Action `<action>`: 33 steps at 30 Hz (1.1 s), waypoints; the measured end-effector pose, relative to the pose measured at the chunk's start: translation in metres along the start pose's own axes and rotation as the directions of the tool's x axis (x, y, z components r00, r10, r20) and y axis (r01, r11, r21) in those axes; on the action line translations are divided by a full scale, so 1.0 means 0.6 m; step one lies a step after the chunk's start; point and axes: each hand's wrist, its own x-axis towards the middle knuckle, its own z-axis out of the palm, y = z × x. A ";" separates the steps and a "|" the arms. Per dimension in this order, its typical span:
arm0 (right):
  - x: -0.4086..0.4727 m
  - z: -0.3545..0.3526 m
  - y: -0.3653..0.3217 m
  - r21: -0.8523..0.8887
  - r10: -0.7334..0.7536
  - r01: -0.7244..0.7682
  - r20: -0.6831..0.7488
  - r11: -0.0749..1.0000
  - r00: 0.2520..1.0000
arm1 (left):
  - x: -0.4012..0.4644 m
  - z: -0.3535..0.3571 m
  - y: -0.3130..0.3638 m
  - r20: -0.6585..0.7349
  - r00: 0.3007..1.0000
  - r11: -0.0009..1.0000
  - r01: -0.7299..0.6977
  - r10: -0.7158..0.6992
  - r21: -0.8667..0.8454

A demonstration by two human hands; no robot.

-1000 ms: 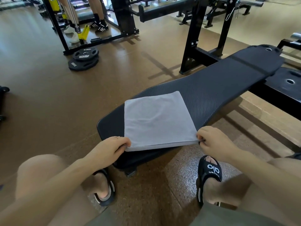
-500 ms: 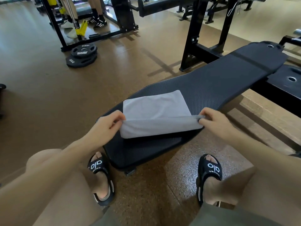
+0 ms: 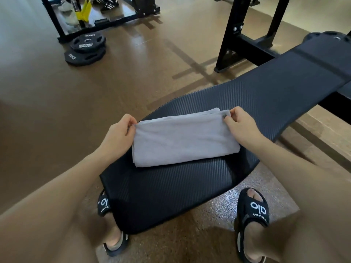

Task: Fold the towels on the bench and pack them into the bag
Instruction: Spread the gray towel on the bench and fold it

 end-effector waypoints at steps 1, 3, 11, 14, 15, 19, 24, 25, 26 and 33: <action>0.008 0.005 0.003 -0.011 0.008 -0.008 0.013 1.000 1.000 | 0.009 0.003 -0.003 0.006 1.000 1.000 -0.010 0.010 0.029; 0.021 0.011 0.009 -0.024 0.022 -0.022 0.031 0.999 0.999 | 0.026 0.009 -0.005 0.010 1.000 0.998 -0.017 0.017 0.054; 0.051 0.025 0.012 -0.071 0.024 -0.022 0.028 0.997 0.999 | 0.055 0.021 -0.016 0.064 0.998 0.995 -0.001 -0.006 0.102; 0.055 0.030 0.011 -0.095 0.011 -0.008 0.028 0.995 1.000 | 0.057 0.021 -0.020 0.067 0.998 0.994 0.013 -0.021 0.110; 0.056 0.030 0.011 -0.100 0.005 -0.002 0.027 0.995 1.000 | 0.057 0.022 -0.020 0.066 0.998 0.994 0.011 -0.018 0.106; 0.060 0.033 0.014 -0.118 0.014 -0.012 0.021 0.993 1.000 | 0.057 0.025 -0.022 0.059 0.998 0.995 -0.001 -0.005 0.097; 0.065 0.037 0.012 -0.136 0.029 -0.028 0.004 0.990 1.000 | 0.065 0.030 -0.020 0.060 0.998 0.992 -0.003 -0.005 0.123; 0.065 0.037 0.012 -0.141 0.024 -0.024 0.000 0.990 1.000 | 0.067 0.031 -0.020 0.062 0.998 0.992 0.002 -0.010 0.128; 0.064 0.038 0.011 -0.148 0.016 -0.017 -0.005 0.989 1.000 | 0.068 0.031 -0.020 0.066 0.998 0.991 0.010 -0.019 0.134; 0.064 0.041 0.004 -0.227 0.007 -0.011 -0.018 0.974 1.000 | 0.070 0.027 -0.019 0.081 0.995 0.988 0.040 -0.052 0.148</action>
